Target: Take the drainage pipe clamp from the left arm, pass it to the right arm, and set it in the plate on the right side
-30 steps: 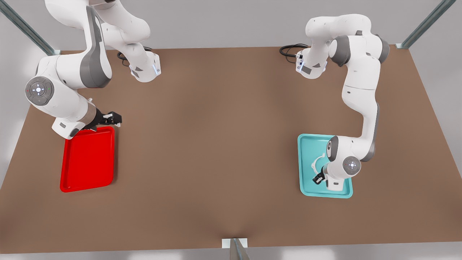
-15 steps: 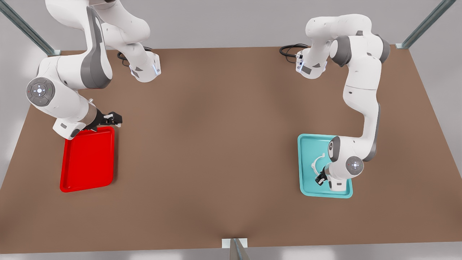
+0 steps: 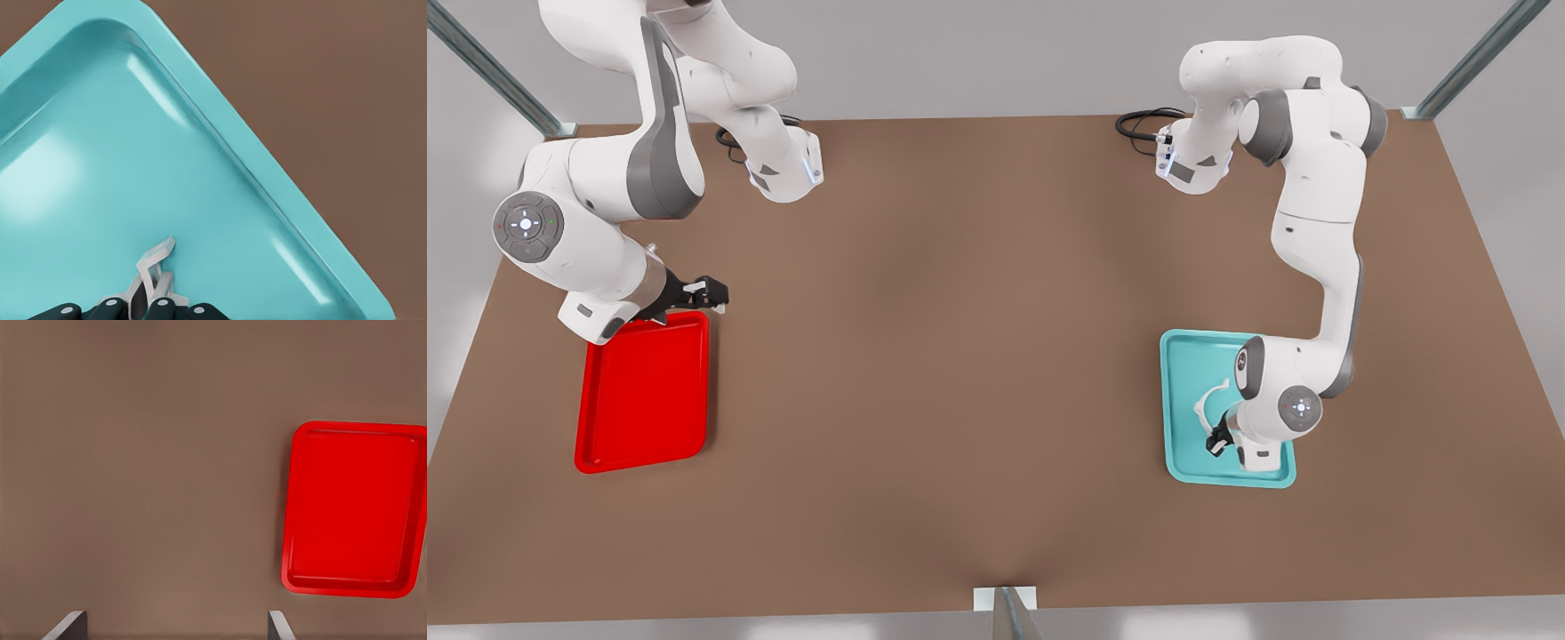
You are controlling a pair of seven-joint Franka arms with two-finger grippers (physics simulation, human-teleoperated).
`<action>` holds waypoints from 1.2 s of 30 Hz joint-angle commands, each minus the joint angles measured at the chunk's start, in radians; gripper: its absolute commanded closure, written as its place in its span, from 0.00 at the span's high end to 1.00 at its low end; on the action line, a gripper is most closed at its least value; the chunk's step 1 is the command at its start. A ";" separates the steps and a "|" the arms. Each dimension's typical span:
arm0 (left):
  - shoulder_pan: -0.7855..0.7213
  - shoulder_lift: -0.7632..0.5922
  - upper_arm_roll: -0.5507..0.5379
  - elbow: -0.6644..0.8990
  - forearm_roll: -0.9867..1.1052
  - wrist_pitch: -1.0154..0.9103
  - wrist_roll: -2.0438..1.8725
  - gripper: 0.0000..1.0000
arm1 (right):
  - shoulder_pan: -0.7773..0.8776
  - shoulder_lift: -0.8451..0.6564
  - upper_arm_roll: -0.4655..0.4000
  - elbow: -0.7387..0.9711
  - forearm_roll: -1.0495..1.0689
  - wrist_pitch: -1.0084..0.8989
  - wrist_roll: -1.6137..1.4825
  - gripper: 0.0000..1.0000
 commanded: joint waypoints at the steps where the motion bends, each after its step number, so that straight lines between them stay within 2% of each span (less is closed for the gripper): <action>1: 0.000 0.001 0.000 0.000 -0.001 0.000 -0.022 0.28 | 0.000 -0.001 0.000 0.000 0.000 0.001 -0.005 1.00; 4: 0.000 0.003 0.000 0.002 -0.001 0.000 -0.022 0.28 | 0.000 -0.001 0.000 0.000 0.002 0.001 -0.002 1.00; 5: 0.000 0.003 0.000 0.002 -0.001 0.000 -0.024 0.21 | 0.000 -0.001 0.000 0.000 0.002 0.001 -0.002 1.00; 20: 0.000 -0.020 0.000 0.008 0.001 -0.018 -0.022 0.21 | 0.000 -0.001 0.000 -0.006 0.000 0.004 -0.002 1.00; 23: -0.009 -0.043 0.000 0.022 -0.016 -0.110 -0.083 0.21 | 0.000 -0.001 0.000 -0.006 0.000 0.004 -0.002 1.00; 28: -0.016 -0.034 -0.054 0.161 -0.082 -0.351 -0.203 0.21 | 0.055 0.079 0.010 0.016 -0.004 0.064 0.001 1.00; 32: -0.025 -0.028 -0.130 0.206 -0.111 -0.382 -0.430 0.21 | 0.173 0.194 0.012 0.069 0.055 0.165 0.015 1.00; 36: -0.106 0.040 -0.150 0.331 -0.108 -0.386 -0.720 0.21 | 0.230 0.266 0.012 0.116 0.063 0.254 0.017 1.00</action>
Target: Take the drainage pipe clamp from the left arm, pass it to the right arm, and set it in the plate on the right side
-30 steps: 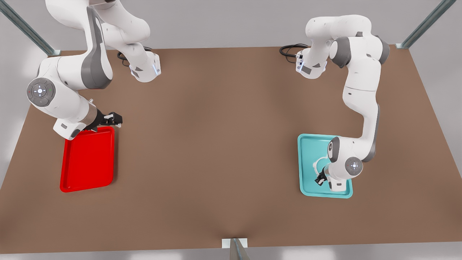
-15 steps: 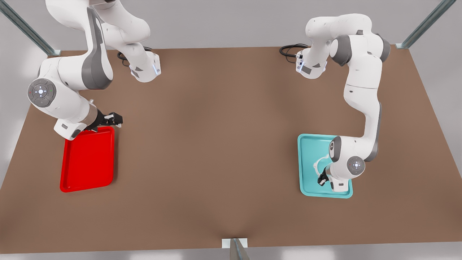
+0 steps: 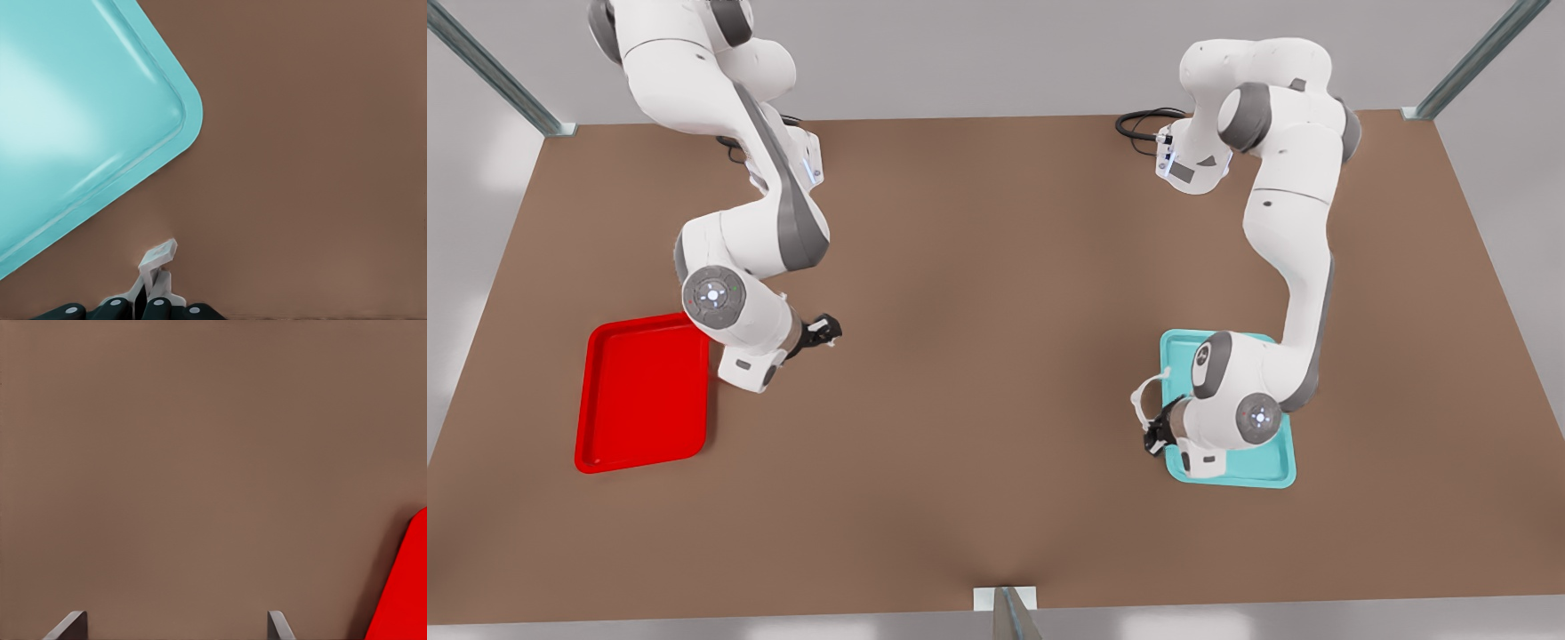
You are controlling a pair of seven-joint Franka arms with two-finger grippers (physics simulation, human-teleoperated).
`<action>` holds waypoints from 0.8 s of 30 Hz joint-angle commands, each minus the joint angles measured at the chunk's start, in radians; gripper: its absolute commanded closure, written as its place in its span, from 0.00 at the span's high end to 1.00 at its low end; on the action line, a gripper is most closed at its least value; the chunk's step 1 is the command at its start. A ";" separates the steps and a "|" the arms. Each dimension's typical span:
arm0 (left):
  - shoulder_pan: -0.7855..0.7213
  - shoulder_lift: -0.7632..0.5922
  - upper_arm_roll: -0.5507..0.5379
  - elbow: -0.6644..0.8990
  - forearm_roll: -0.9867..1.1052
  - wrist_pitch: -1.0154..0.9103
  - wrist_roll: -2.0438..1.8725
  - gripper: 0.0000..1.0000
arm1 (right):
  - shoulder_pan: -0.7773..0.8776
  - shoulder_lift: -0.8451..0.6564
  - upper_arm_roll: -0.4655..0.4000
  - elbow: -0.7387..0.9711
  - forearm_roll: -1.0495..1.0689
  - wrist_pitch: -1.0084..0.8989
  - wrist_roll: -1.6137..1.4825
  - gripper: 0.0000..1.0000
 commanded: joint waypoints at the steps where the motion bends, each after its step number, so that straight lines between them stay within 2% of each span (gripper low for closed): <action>1: -0.022 0.011 -0.005 0.024 -0.002 -0.026 -0.576 0.21 | 0.022 0.024 0.000 0.010 0.012 0.132 0.012 1.00; 4: -0.096 0.027 -0.005 0.073 -0.004 -0.015 -0.819 0.21 | 0.076 0.038 0.000 0.003 0.018 0.169 0.015 1.00; 8: -0.163 0.070 -0.007 0.176 -0.010 0.029 -1.165 0.21 | 0.149 0.038 -0.002 -0.010 0.010 0.192 0.181 1.00; 14: -0.206 0.086 -0.027 0.219 -0.054 0.164 -1.527 0.21 | 0.269 0.053 -0.002 -0.006 -0.004 0.198 0.467 1.00; 18: -0.274 0.100 -0.025 0.235 -0.053 0.198 -1.547 0.21 | 0.333 0.073 -0.002 0.009 -0.002 0.218 0.630 1.00; 20: -0.281 0.105 -0.023 0.235 -0.053 0.207 -1.542 0.21 | 0.346 0.129 -0.002 0.098 -0.002 0.220 0.742 1.00; 24: -0.281 0.108 -0.023 0.235 -0.053 0.207 -1.544 0.21 | 0.363 0.213 -0.002 0.169 0.009 0.240 0.744 1.00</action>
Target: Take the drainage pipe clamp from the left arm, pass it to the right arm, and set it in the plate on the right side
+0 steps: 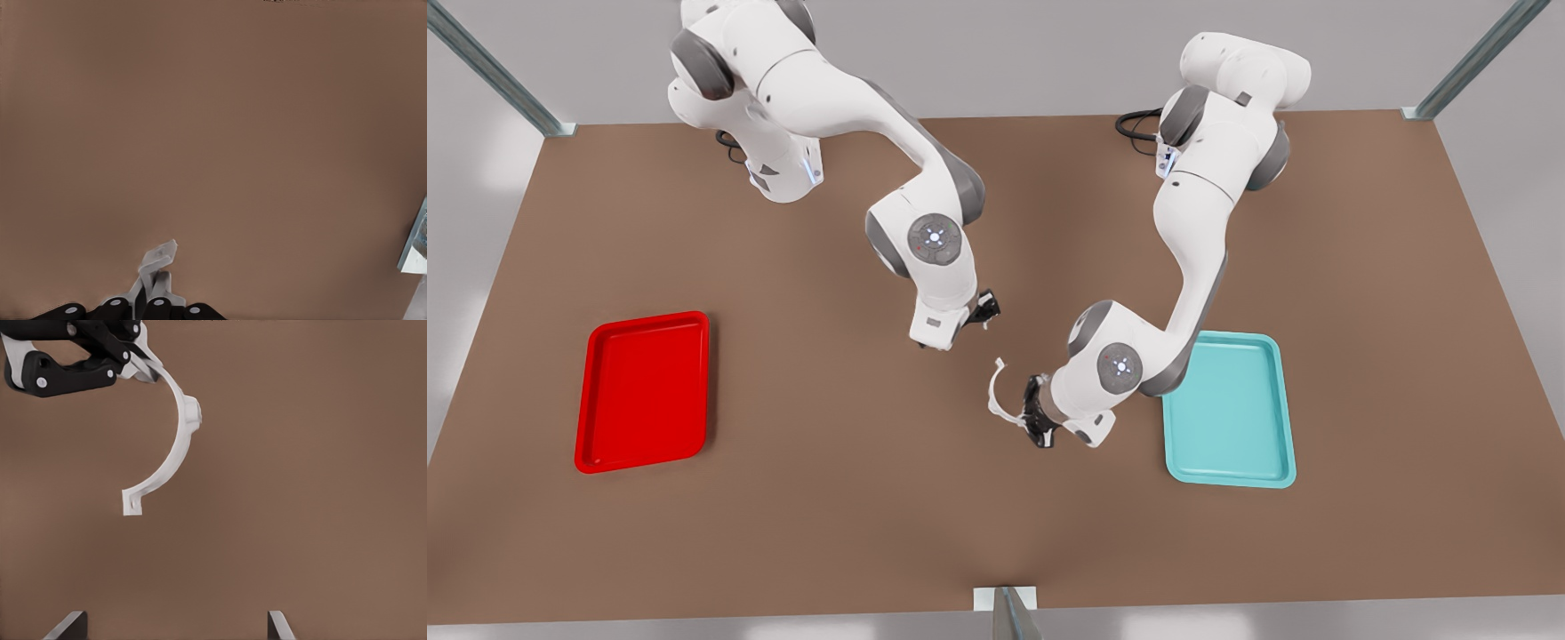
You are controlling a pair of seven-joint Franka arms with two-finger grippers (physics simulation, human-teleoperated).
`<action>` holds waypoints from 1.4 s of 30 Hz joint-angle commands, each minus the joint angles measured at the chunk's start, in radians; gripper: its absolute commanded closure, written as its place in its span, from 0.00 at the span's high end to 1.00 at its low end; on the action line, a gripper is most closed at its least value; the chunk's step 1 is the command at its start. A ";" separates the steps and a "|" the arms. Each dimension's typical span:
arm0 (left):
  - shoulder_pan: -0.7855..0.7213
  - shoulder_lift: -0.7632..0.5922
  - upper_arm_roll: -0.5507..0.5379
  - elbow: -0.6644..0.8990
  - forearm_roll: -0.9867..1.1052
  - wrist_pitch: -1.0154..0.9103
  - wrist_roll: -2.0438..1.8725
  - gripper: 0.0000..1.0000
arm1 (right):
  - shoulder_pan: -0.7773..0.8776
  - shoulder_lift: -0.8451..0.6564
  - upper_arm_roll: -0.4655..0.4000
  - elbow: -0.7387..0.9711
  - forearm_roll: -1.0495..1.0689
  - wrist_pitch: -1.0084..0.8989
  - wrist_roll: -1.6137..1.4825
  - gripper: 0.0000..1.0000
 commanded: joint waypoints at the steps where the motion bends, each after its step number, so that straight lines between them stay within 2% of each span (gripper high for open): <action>1: -0.003 -0.001 -0.002 0.001 0.002 0.027 -0.518 0.21 | -0.003 0.021 0.000 0.015 0.006 0.048 0.376 1.00; 9: -0.015 -0.004 -0.004 0.001 0.010 0.015 -0.483 0.21 | -0.008 0.093 -0.002 0.021 0.006 0.180 0.371 1.00; 37: -0.037 -0.004 -0.004 0.001 0.011 0.013 -0.481 0.21 | -0.029 0.171 -0.008 0.018 -0.009 0.278 0.327 1.00; 38: -0.037 -0.004 -0.004 0.001 0.011 0.013 -0.481 0.21 | -0.029 0.171 -0.008 0.018 -0.009 0.278 0.327 0.99; 40: -0.040 -0.004 -0.004 0.001 0.011 0.013 -0.481 0.21 | -0.031 0.171 -0.008 0.018 -0.009 0.278 0.305 0.71; 42: -0.040 -0.006 -0.004 0.001 0.011 0.013 -0.481 0.21 | -0.031 0.171 -0.008 0.017 -0.009 0.278 0.305 0.58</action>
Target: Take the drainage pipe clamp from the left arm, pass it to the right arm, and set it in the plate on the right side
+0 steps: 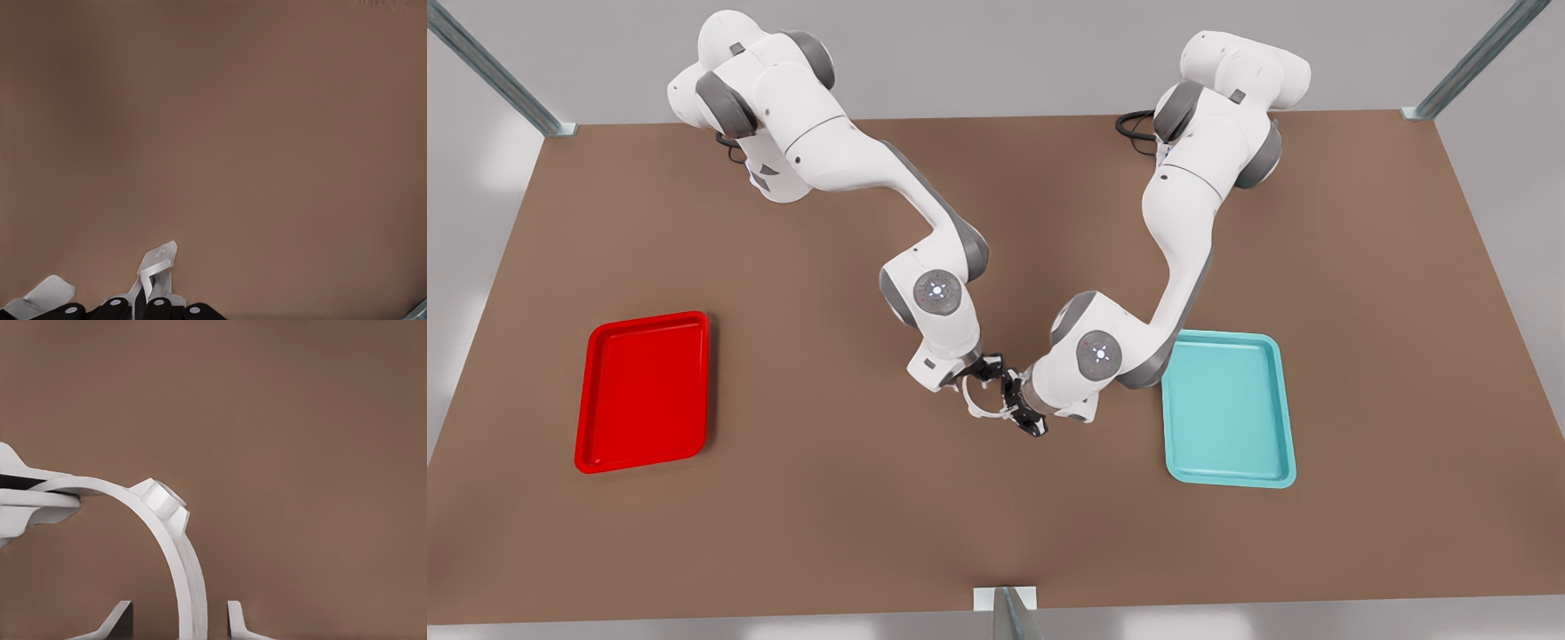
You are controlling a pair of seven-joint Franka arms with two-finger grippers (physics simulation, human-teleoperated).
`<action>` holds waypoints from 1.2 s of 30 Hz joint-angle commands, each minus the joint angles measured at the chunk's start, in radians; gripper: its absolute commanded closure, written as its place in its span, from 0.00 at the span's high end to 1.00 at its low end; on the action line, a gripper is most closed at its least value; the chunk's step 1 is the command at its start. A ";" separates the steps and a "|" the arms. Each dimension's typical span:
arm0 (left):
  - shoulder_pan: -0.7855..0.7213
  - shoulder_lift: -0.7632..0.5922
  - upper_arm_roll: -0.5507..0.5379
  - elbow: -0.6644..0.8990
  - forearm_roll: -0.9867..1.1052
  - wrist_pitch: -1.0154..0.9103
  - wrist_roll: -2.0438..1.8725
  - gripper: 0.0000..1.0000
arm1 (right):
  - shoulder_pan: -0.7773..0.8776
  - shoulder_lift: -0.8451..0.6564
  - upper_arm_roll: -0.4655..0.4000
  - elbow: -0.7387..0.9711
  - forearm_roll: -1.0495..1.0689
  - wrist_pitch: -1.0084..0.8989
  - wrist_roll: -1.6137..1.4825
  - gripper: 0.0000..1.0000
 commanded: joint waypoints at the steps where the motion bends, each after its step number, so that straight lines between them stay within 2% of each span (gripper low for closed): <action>1: 0.000 -0.002 0.000 0.001 0.003 0.002 -0.056 0.21 | 0.000 -0.003 0.000 0.000 -0.001 0.004 0.007 0.55; 4: 0.000 -0.002 0.000 0.001 0.003 0.002 -0.052 0.21 | 0.000 -0.003 0.000 0.000 -0.001 0.004 0.007 0.41; 5: 0.000 -0.001 0.001 0.001 0.003 0.003 -0.052 0.71 | 0.000 -0.003 0.000 0.002 -0.001 0.004 0.007 0.37; 6: 0.000 -0.001 0.001 0.001 0.003 0.003 -0.052 0.73 | 0.000 -0.003 0.000 0.002 -0.001 0.004 0.007 0.30; 7: 0.000 -0.001 0.001 0.001 0.003 0.003 -0.051 0.80 | 0.000 -0.003 0.000 0.002 -0.001 0.004 0.007 0.21; 8: 0.000 -0.001 0.001 0.001 0.003 0.005 -0.051 0.81 | 0.000 -0.003 0.000 0.002 0.002 0.003 0.008 0.21; 10: 0.001 -0.002 0.001 0.001 0.003 0.003 -0.042 1.00 | 0.001 -0.003 0.000 0.002 0.009 0.002 0.010 0.21; 14: 0.020 -0.019 0.006 0.001 0.002 -0.052 -0.036 1.00 | 0.000 -0.004 0.000 0.003 0.009 0.004 0.010 0.21; 16: 0.102 -0.089 0.000 0.001 -0.047 -0.228 0.177 1.00 | -0.002 -0.004 0.000 0.003 0.009 0.002 0.010 0.21; 17: 0.205 -0.128 -0.043 0.001 -0.050 -0.380 0.384 1.00 | -0.006 -0.004 0.000 0.003 0.007 0.002 0.008 0.21; 20: 0.388 -0.231 -0.045 0.023 0.003 -0.654 1.077 1.00 | -0.046 -0.004 0.000 0.002 0.009 0.002 -0.064 0.21; 22: 0.444 -0.237 -0.045 0.094 0.062 -0.779 1.490 1.00 | -0.104 -0.023 0.000 -0.017 0.007 -0.017 -0.184 0.21; 24: 0.458 -0.280 -0.045 0.096 0.123 -0.920 2.124 1.00 | -0.199 -0.084 -0.002 -0.084 0.004 -0.057 -0.358 0.21; 25: 0.451 -0.350 -0.014 0.049 0.190 -0.952 2.500 1.00 | -0.267 -0.139 -0.002 -0.147 0.002 -0.070 -0.490 0.21; 26: 0.408 -0.551 0.055 -0.252 0.290 -0.809 2.895 1.00 | -0.350 -0.170 -0.002 -0.185 0.002 -0.077 -0.644 0.21; 27: 0.383 -0.735 0.083 -0.519 0.272 -0.591 2.919 1.00 | -0.434 -0.178 -0.005 -0.185 -0.001 -0.106 -0.792 0.21; 28: 0.382 -0.769 0.086 -0.556 0.200 -0.561 2.922 1.00 | -0.506 -0.179 -0.011 -0.185 -0.024 -0.109 -0.938 0.21; 31: 0.386 -0.720 0.064 -0.454 0.169 -0.685 3.101 1.00 | -0.646 -0.184 -0.015 -0.199 -0.111 -0.128 -1.150 0.21; 32: 0.382 -0.696 0.041 -0.343 0.166 -0.719 3.138 1.00 | -0.667 -0.202 -0.025 -0.234 -0.157 -0.126 -1.165 0.21; 33: 0.395 -0.670 0.046 -0.299 0.141 -0.748 3.141 1.00 | -0.681 -0.228 -0.026 -0.265 -0.188 -0.123 -1.170 0.21; 36: 0.475 -0.642 0.040 -0.282 0.137 -0.754 3.338 1.00 | -0.756 -0.270 -0.026 -0.351 -0.209 -0.062 -1.242 0.21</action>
